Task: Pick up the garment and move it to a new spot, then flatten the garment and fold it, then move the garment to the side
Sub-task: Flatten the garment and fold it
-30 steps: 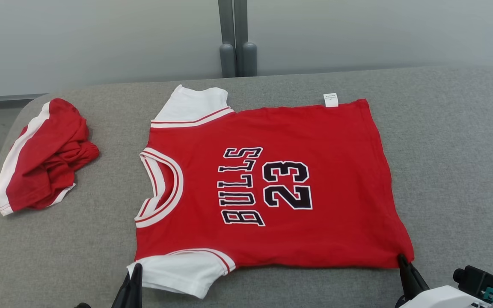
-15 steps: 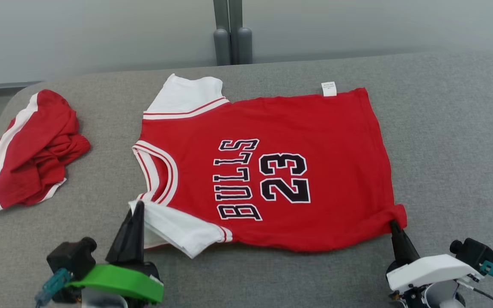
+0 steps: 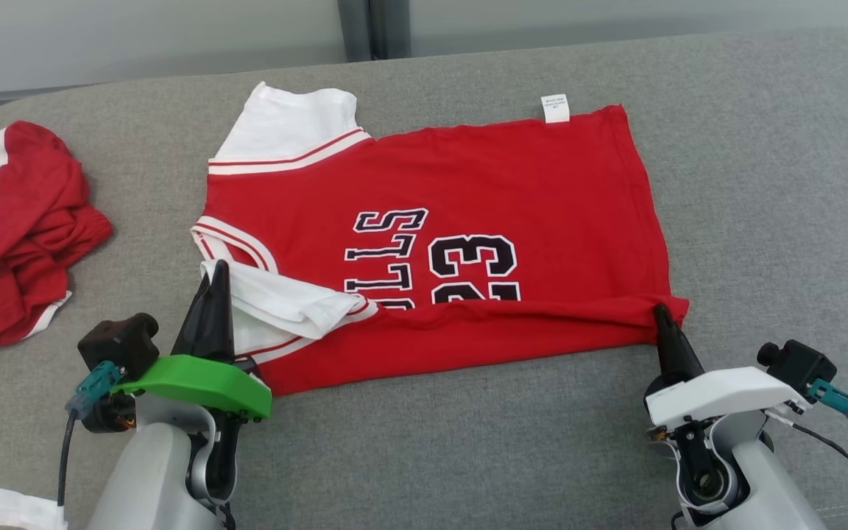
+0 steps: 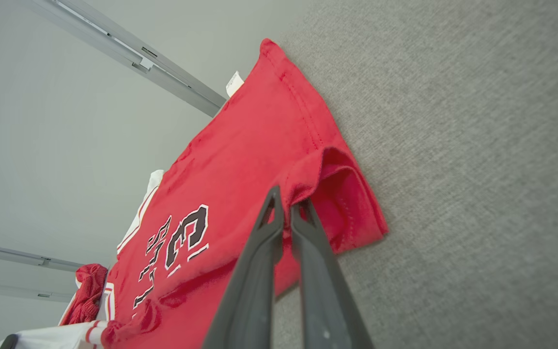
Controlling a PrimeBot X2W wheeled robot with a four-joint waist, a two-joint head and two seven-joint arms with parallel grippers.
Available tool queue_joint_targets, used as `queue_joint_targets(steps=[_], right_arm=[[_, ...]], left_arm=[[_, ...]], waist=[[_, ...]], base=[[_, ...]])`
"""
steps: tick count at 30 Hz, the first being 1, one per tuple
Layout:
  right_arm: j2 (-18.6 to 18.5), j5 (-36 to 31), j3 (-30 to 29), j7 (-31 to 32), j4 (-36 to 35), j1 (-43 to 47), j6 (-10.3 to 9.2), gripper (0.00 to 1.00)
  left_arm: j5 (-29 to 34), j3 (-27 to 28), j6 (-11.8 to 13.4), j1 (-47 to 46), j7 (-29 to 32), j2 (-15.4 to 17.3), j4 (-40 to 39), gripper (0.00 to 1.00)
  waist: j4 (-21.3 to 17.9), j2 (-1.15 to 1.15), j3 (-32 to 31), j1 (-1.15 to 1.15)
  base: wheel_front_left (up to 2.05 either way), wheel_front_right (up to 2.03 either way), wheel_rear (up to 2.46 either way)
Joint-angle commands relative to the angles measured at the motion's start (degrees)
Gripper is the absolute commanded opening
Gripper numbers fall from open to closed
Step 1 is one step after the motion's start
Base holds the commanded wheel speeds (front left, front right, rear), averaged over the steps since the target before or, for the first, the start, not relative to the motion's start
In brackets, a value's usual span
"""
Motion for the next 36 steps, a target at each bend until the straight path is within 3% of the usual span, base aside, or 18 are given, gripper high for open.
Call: queue_joint_targets(steps=[1, 7, 9, 10, 11, 12, 13, 14, 21, 29, 36], right_arm=[[-0.1, -0.4, 0.2, -0.47, 0.83, -1.12, 0.02, 0.0], [-0.11, -0.58, 0.95, -1.53, 3.57, -4.11, 0.02, 0.01], [-0.1, -0.47, 1.11, -1.92, 4.26, -5.12, 0.02, 0.37], [-0.1, -0.13, 1.36, -2.18, 4.38, -5.71, 0.02, 0.85], [-0.09, 0.17, 1.51, -2.38, 4.46, -6.16, 0.02, 1.0], [-0.11, 0.59, 1.66, -2.55, 4.58, -6.6, 0.02, 1.0], [-0.11, 0.74, 1.8, -2.78, 4.7, -6.93, 0.02, 1.0], [-0.1, 0.97, 2.02, -2.94, 4.79, -7.37, 0.02, 1.0], [-0.11, -1.58, 1.27, -4.13, 5.93, -9.08, 0.02, 1.0], [-0.29, -21.59, -5.83, -4.65, 0.98, -5.19, 0.02, 1.0], [-0.09, -33.58, -9.21, -4.65, -5.56, 0.85, 0.02, 1.0]], left_arm=[[0.97, 0.25, -0.4, -1.49, -0.36, -0.12, 1.13, 0.0], [1.53, 1.17, -1.02, -4.71, -0.52, -0.85, 5.46, 0.0], [1.79, 1.64, -1.16, -5.69, -0.49, -1.21, 6.16, 0.0], [2.12, 2.01, -1.24, -6.15, -0.49, -1.38, 6.4, 0.06], [2.29, 2.4, -1.29, -6.38, -0.5, -1.5, 6.49, 0.25], [2.49, 2.88, -1.32, -6.58, -0.5, -1.65, 6.54, 0.46], [2.74, 3.2, -1.37, -6.65, -0.51, -1.79, 6.61, 0.92], [2.92, 3.52, -1.49, -6.7, -0.51, -2.01, 6.63, 1.0], [3.95, 4.99, -2.04, -3.94, -0.49, -2.99, 4.99, 1.0], [3.36, 5.99, -2.51, 3.32, -0.45, -1.77, 0.91, 1.0], [2.95, 6.26, 0.03, 10.2, 4.84, 0.53, -2.37, 1.0]], waist=[[-0.53, 0.0, 0.87, 0.0], [-0.72, 0.0, 1.67, 0.0], [-0.74, 0.0, 1.79, 0.0], [-0.76, 0.0, 1.83, 0.0], [-0.78, 0.0, 1.85, 0.0], [-0.79, 0.0, 1.84, 0.0], [-0.79, 0.0, 1.81, 0.0], [-0.78, 0.0, 1.75, 0.0], [0.16, 0.0, 1.04, 0.0], [1.35, 0.0, -1.31, 0.0], [2.16, 0.0, -3.68, 0.0]], base=[[0.0, 0.0, 0.0], [0.0, 0.0, 0.0], [0.0, 0.0, 0.0], [0.0, 0.0, 0.0], [0.0, 0.0, 0.0], [0.0, 0.0, 0.0], [0.0, 0.0, 0.0], [0.0, 0.0, 0.0], [0.0, 0.0, 0.0], [0.0, 0.0, 0.0], [0.0, 0.0, 0.0]])
